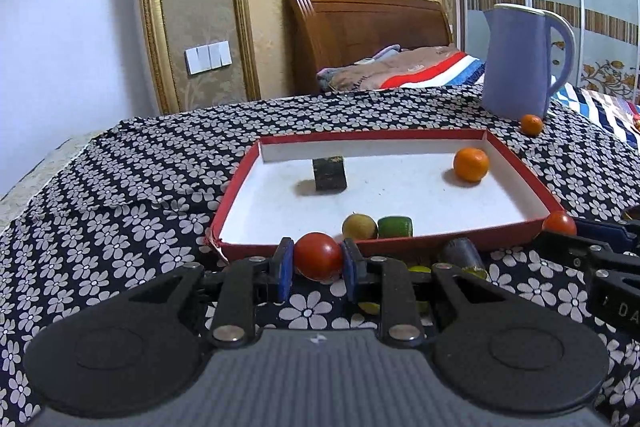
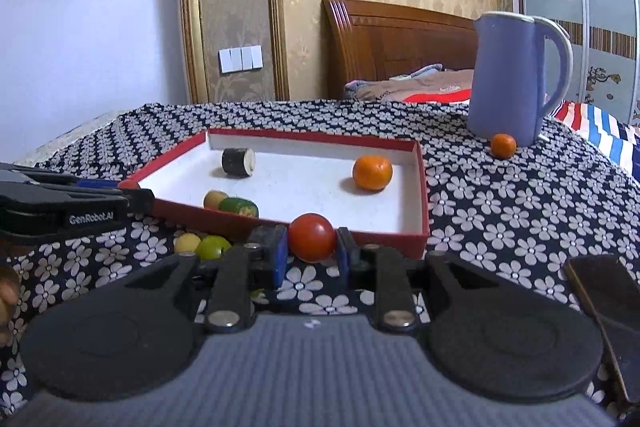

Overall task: Organize fruits
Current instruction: 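Grasp a red tomato with the right tool while the left tool grasps another red tomato, then carry the red tomato with the right tool while the left tool carries its tomato over the tray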

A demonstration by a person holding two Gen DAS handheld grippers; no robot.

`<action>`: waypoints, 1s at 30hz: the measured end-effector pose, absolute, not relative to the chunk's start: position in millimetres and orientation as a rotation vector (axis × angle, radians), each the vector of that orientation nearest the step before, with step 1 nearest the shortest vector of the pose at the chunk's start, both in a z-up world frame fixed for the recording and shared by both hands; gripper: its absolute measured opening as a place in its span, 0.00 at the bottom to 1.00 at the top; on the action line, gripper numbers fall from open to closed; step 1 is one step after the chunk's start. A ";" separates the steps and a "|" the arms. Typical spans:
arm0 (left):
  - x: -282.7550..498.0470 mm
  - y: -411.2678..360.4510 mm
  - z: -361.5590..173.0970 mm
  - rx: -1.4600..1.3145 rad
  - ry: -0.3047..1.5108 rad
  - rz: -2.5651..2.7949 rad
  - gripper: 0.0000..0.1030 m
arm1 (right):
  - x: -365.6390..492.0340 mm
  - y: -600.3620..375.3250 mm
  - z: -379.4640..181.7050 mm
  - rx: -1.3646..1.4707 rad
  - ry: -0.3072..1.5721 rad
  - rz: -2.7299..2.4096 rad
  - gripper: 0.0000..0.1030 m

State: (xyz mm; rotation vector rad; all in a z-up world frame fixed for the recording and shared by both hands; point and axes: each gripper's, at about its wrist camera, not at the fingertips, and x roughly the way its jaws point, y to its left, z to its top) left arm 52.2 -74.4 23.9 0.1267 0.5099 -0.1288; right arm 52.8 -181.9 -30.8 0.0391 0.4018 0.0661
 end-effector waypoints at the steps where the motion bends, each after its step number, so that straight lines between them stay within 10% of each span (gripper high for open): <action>1: 52.8 -75.0 25.4 0.127 0.505 -0.125 0.24 | 53.1 -181.3 -28.8 0.037 0.397 0.069 0.23; 30: 66.5 -86.0 39.2 0.150 0.476 -0.081 0.24 | 57.6 -177.0 -12.0 0.023 0.354 0.065 0.23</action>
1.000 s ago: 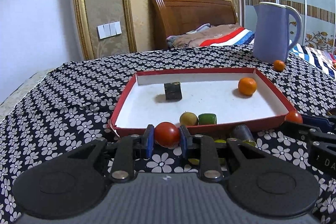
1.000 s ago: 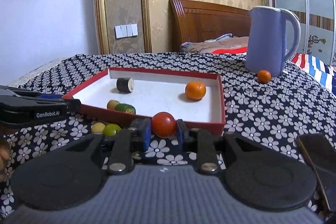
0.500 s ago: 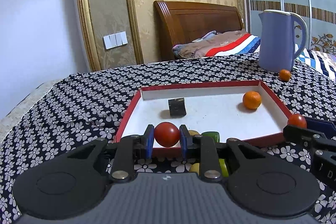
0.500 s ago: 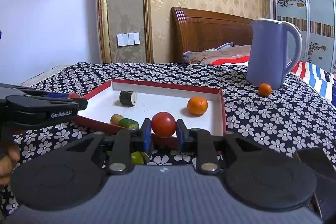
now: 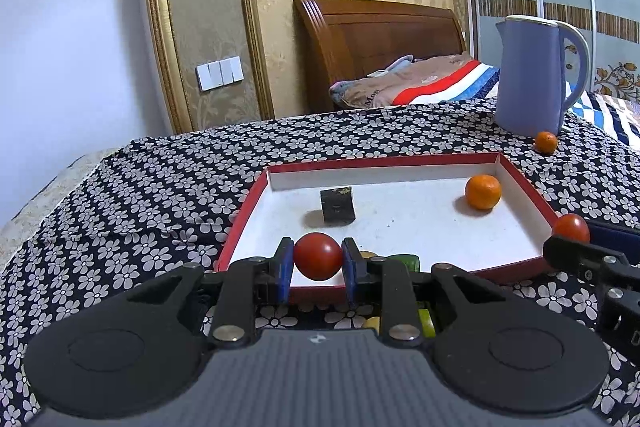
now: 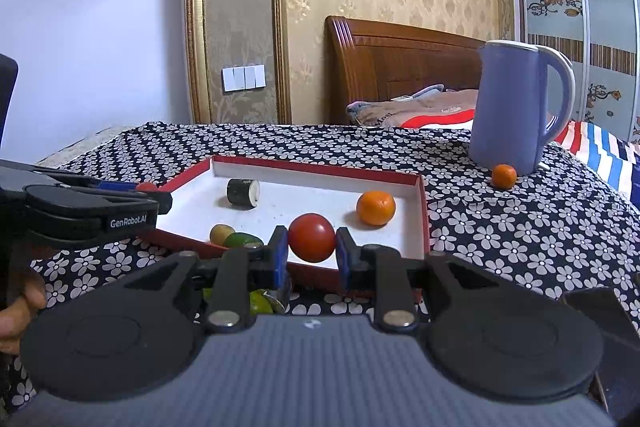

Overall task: Organize fruits
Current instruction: 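Carry the red tomato with the right tool while the left tool carries its tomato over the tray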

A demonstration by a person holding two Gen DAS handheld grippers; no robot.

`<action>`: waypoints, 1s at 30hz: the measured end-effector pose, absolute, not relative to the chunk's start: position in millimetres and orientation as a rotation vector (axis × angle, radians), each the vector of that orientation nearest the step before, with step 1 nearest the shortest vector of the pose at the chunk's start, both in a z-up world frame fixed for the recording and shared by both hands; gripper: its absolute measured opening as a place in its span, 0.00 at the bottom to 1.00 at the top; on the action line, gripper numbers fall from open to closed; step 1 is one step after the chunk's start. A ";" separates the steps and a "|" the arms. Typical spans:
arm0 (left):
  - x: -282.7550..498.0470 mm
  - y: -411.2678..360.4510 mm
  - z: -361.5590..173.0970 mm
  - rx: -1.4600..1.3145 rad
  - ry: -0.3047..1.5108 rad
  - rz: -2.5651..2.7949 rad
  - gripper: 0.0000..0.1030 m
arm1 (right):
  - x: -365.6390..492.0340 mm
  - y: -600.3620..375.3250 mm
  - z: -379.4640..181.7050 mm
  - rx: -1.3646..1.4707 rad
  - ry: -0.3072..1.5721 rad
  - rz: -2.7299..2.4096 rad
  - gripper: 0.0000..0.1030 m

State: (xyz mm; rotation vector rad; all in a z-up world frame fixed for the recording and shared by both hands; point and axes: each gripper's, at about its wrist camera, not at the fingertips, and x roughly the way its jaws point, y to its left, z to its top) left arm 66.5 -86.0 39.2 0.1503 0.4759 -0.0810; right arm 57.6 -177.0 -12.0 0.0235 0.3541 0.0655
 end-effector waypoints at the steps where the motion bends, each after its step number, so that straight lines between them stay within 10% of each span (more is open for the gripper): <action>1: 66.6 -86.4 39.1 0.153 0.476 -0.082 0.24 | 58.3 -176.8 -12.0 0.023 0.355 0.065 0.23; 30: 77.6 -90.2 43.7 0.165 0.479 -0.082 0.24 | 67.4 -169.7 -4.1 0.003 0.344 0.070 0.23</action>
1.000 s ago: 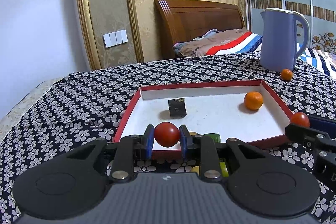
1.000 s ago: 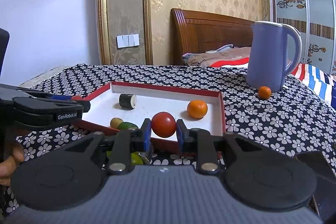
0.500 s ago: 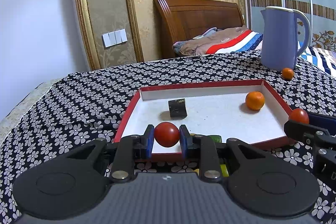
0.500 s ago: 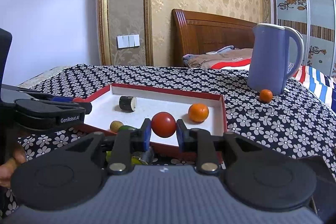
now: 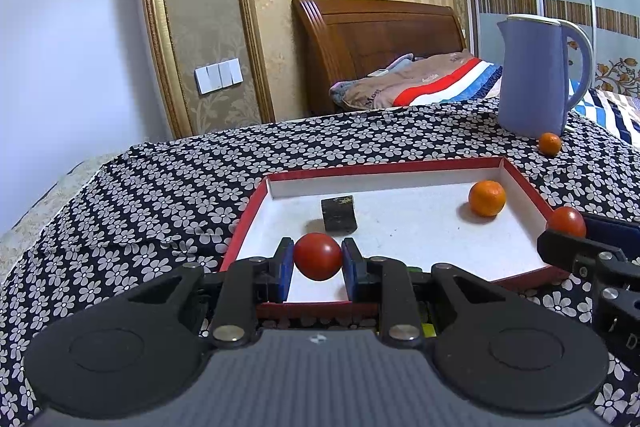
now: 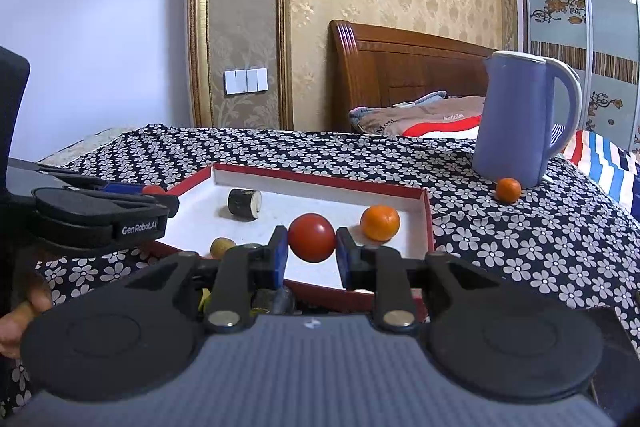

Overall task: Organize fruits
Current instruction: 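Carry the red tomato with the right tool while the left tool carries its tomato over the tray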

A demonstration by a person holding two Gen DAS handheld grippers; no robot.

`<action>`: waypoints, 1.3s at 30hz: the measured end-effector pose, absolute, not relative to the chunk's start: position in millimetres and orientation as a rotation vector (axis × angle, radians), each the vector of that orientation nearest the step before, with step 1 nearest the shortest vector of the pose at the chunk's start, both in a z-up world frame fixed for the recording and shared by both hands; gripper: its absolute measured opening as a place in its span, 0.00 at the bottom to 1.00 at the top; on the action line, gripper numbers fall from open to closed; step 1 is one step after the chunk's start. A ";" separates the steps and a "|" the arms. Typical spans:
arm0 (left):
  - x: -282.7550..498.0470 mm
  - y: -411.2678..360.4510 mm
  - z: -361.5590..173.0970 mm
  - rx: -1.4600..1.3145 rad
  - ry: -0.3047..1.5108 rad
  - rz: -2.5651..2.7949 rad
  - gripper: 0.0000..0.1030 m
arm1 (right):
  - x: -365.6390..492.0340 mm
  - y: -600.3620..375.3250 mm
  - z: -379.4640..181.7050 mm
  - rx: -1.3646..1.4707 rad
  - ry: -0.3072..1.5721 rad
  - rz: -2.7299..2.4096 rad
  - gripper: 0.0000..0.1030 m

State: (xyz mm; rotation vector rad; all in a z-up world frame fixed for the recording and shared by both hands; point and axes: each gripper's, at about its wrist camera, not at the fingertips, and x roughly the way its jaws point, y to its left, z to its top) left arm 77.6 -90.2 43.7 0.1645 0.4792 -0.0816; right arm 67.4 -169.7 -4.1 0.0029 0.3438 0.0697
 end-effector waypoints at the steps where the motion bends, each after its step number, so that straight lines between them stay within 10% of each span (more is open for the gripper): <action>1: 78.1 -90.4 43.8 0.165 0.479 -0.081 0.24 | 67.5 -169.6 -4.1 0.003 0.344 0.069 0.23; 39: 142.5 -92.2 43.0 0.162 0.563 -0.053 0.24 | 116.3 -167.9 9.1 -0.023 0.375 0.077 0.23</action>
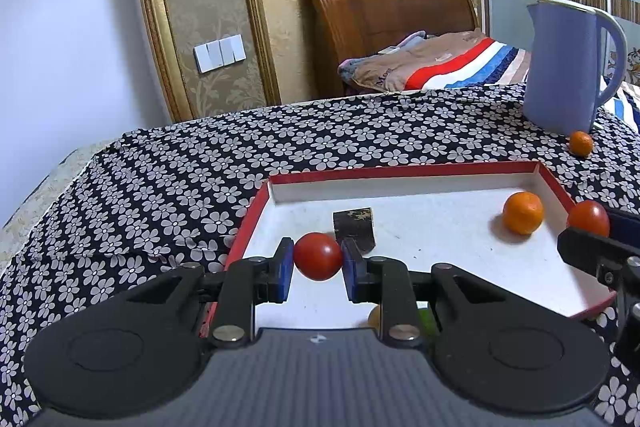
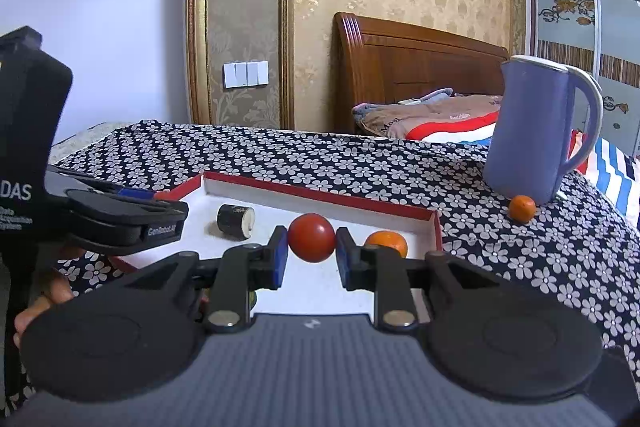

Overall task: Organize fruits
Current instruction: 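Carry the red tomato with the right tool while the left tool carries its tomato over the tray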

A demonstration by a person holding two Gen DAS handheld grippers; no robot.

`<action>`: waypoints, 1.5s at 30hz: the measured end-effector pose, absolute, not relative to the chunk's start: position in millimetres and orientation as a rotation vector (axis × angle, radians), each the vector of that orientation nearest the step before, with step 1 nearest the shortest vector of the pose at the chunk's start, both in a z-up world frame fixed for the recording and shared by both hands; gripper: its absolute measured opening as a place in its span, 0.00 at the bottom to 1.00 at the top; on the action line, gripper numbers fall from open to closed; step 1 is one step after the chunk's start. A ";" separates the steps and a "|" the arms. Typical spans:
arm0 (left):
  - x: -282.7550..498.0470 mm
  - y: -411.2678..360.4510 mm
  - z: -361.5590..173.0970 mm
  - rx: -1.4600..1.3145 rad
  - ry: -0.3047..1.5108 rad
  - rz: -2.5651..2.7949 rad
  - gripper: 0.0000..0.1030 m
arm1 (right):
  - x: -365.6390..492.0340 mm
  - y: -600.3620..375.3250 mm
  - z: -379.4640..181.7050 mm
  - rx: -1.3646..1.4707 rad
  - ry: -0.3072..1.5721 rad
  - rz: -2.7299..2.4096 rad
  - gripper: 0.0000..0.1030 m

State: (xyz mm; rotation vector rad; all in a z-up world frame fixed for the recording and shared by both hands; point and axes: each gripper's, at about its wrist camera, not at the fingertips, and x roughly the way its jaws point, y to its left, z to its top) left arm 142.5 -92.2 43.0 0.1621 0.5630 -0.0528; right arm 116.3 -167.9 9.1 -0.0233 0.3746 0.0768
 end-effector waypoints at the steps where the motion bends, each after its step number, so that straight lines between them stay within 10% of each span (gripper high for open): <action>1: 145.0 -92.8 42.0 0.164 0.565 -0.052 0.24 | 118.1 -167.9 9.8 -0.024 0.375 0.077 0.23; 45: 226.4 -126.8 24.2 0.186 0.654 -0.062 0.24 | 226.3 -190.2 -8.0 0.021 0.517 -0.001 0.23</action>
